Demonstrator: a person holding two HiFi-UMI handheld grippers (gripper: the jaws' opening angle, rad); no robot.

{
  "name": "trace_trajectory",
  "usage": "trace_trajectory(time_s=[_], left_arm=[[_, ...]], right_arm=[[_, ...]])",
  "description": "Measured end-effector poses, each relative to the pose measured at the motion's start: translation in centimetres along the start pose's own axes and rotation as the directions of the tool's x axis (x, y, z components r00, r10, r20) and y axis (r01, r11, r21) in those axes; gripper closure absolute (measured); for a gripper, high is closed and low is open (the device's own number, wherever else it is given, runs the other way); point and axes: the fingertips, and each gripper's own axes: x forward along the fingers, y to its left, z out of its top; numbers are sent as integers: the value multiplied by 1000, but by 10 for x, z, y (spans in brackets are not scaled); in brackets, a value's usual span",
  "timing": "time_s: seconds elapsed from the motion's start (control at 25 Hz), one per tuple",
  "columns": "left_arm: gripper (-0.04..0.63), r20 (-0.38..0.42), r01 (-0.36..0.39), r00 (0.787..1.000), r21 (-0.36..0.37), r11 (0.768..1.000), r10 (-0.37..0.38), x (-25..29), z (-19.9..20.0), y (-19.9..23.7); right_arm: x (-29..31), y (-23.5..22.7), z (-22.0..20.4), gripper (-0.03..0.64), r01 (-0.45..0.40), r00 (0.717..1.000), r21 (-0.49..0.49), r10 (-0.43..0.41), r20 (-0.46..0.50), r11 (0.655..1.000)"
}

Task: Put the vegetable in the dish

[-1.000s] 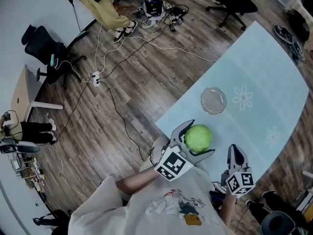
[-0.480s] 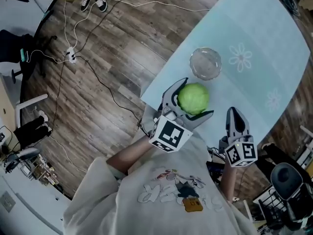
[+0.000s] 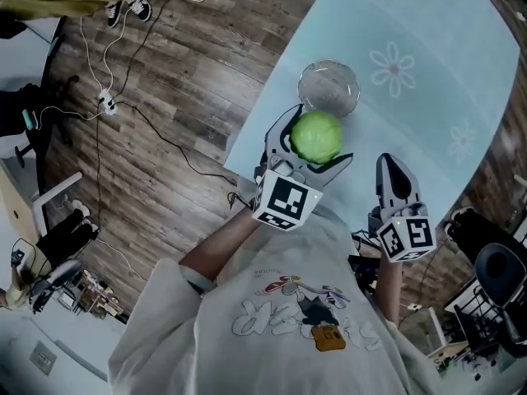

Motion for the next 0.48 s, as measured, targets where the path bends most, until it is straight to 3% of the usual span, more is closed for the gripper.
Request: trace_trajectory(time_s=[0.32,0.48], left_arm=[[58,-46,-38,998,-4,999,38,52,-34,12],[58,-68,-55,996,5,998,55,77,-45,23]], right_arm=[[7,-24,-14,595,3,1000,25,-3,-16,1000],[13,-40,-20,595,32,998,-14,-33,-56,999]])
